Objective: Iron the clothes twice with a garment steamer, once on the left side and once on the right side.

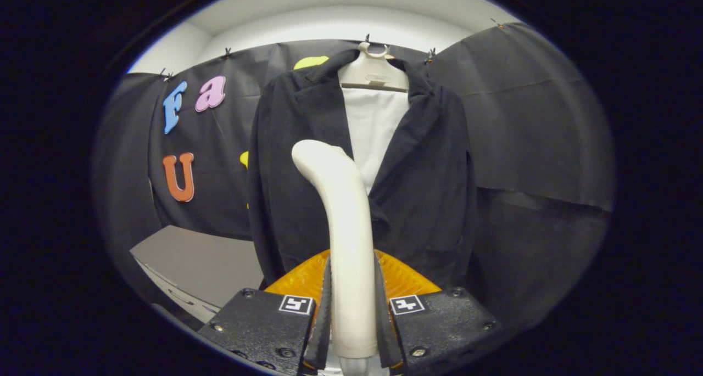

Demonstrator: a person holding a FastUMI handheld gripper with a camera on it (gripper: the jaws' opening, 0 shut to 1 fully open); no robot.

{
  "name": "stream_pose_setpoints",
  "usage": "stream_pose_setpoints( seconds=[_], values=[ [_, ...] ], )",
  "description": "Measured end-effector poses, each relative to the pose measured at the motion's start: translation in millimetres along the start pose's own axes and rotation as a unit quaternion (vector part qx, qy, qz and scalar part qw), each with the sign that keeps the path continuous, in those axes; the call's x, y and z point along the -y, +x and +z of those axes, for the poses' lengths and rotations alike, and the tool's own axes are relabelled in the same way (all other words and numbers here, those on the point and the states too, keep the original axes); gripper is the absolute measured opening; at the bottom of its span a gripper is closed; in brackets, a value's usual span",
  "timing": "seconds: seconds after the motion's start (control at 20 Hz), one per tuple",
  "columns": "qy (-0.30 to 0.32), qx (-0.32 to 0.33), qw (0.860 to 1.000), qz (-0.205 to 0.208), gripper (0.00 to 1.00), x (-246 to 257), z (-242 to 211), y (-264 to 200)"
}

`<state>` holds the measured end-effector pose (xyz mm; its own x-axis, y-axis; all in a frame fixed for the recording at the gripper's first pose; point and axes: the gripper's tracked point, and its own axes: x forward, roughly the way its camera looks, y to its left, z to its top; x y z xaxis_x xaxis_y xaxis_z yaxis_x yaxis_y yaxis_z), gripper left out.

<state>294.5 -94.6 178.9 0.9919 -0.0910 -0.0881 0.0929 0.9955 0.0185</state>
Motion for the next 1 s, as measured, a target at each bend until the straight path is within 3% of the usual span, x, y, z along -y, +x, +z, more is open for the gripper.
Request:
stream_pose_setpoints(
  seconds=[1.0],
  values=[
    [-0.006,-0.105,0.994,-0.013,0.38,3.3,-122.0,8.9]
  ],
)
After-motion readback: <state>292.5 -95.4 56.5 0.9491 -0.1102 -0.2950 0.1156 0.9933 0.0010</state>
